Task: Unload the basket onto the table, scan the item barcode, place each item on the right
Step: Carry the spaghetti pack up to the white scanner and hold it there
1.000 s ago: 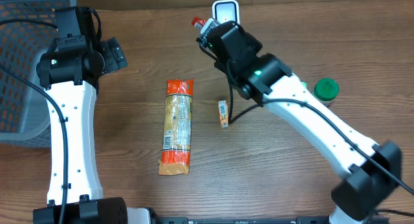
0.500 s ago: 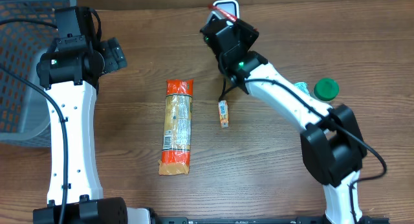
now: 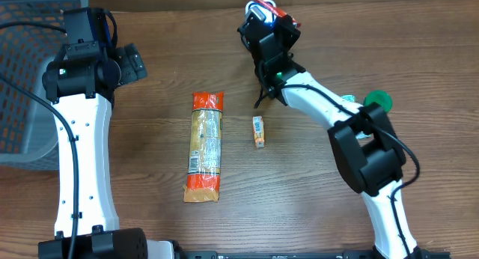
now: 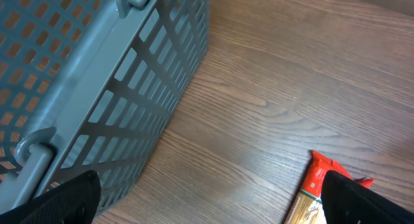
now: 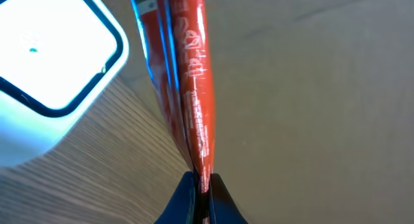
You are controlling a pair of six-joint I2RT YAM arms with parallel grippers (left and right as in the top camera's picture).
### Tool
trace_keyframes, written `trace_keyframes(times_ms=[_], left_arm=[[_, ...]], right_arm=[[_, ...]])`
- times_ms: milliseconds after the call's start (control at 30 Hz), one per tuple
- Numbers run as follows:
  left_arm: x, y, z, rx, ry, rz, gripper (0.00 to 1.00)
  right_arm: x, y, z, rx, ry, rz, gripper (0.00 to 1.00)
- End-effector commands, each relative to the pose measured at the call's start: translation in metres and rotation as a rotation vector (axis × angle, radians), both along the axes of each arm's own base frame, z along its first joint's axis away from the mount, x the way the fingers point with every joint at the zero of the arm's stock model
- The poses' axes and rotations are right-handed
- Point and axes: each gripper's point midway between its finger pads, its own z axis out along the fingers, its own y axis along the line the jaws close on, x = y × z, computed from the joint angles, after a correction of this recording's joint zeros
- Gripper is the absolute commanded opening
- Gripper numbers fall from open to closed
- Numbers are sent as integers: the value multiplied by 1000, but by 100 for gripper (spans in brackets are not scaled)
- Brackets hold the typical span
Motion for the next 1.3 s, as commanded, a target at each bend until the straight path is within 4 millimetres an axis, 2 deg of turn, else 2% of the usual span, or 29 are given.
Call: trace_keyframes(times_ms=[0,267,567,1000,1267], left_arm=[[-1,2,13,20,-28,1,100],[-1,2,13,20,-28,1,100],[-1,2,13,20,-28,1,100],[-1,2,13,20,-28,1,100],[-1,2,13,20,-28,1,100]], right_arm=[[5,4,-6,-33,-14,7,3],[9,7,-27,-47,-1,18,4],[10,1,-62,-83,49,0,3],[13,-9,-62,-84,17,-43,3],[13,-16,-77,-111,62,-48,3]])
